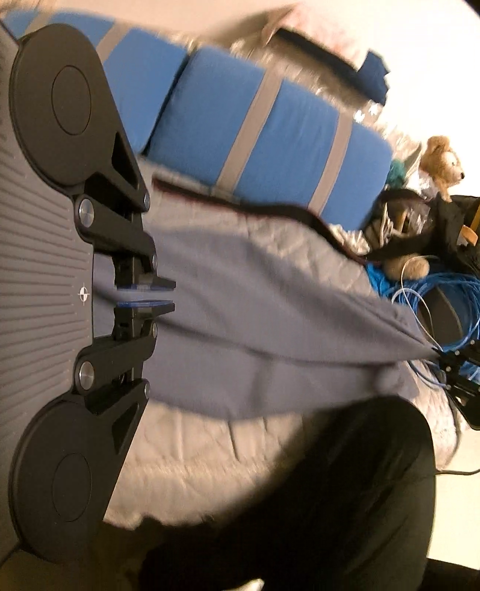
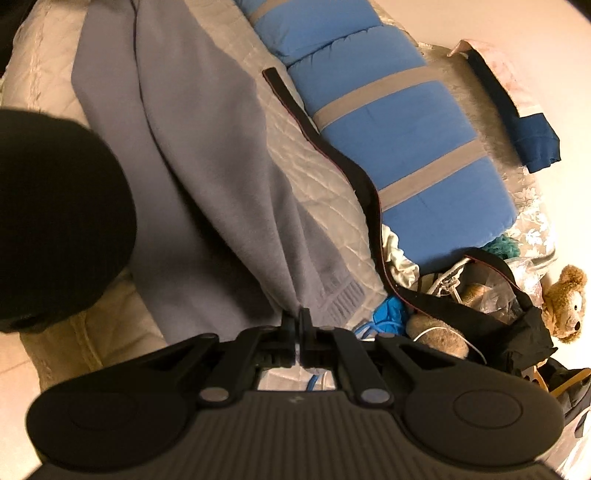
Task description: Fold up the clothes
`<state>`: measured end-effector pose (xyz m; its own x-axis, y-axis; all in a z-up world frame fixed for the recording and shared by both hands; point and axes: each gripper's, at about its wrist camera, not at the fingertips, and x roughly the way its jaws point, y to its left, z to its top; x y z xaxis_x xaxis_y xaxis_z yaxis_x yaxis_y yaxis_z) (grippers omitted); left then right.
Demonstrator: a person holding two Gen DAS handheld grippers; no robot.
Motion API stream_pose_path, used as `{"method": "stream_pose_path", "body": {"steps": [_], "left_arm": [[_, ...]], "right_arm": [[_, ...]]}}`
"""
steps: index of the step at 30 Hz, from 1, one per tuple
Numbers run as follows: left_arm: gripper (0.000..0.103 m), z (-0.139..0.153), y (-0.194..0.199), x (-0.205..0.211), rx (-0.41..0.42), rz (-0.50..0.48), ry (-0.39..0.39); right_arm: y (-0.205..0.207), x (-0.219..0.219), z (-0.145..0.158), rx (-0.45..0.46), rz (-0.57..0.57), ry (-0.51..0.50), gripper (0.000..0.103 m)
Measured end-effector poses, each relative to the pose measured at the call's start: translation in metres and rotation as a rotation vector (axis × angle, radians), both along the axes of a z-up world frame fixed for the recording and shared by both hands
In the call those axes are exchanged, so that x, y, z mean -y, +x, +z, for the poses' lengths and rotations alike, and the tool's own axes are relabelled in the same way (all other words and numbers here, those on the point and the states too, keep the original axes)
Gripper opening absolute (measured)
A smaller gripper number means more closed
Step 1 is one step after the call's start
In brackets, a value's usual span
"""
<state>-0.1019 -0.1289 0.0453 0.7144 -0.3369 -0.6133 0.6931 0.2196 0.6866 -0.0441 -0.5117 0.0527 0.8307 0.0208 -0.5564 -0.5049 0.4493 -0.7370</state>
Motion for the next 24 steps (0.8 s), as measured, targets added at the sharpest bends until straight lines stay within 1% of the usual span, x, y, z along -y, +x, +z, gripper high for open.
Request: {"method": "stream_pose_path", "body": {"steps": [1,2,4,6,10,12,13,14,15,19,22,24], "left_arm": [[0.045,-0.006,-0.001,0.003,0.006,0.001,-0.011],[0.050,-0.011,-0.002,0.008,0.025,-0.002,-0.016],[0.050,-0.021,0.003,0.020,0.063,-0.004,-0.001],[0.050,-0.033,0.011,0.033,0.094,0.002,0.032],[0.050,-0.050,0.031,0.054,0.117,0.032,0.083],[0.049,-0.060,0.039,0.059,0.144,0.036,0.130],[0.043,-0.064,0.042,0.060,0.168,0.038,0.159],[0.016,-0.064,0.044,0.060,0.195,0.048,0.172],[0.003,-0.063,0.045,0.059,0.222,0.061,0.181],[0.003,-0.033,0.033,0.049,0.289,0.076,0.175],[0.003,-0.011,0.017,0.040,0.283,0.045,0.170],[0.003,-0.010,0.006,0.040,0.248,0.013,0.188]], "right_arm": [[0.000,0.000,0.000,0.005,-0.004,0.000,0.002],[0.001,0.001,-0.001,0.009,-0.008,0.000,0.002],[0.004,0.001,0.007,0.031,-0.015,0.006,0.002],[0.010,0.002,0.017,0.054,-0.019,0.011,0.002],[0.024,0.003,0.041,0.101,-0.021,0.022,0.001],[0.031,0.003,0.053,0.120,-0.020,0.030,0.001],[0.033,0.003,0.056,0.124,-0.017,0.029,0.001],[0.036,0.002,0.059,0.129,-0.015,0.028,0.001],[0.036,0.003,0.060,0.128,-0.012,0.023,0.001],[0.030,0.007,0.047,0.090,0.002,-0.002,0.001],[0.018,0.011,0.028,0.052,-0.004,0.001,0.001],[0.013,0.010,0.018,0.031,-0.003,-0.007,0.001]]}}
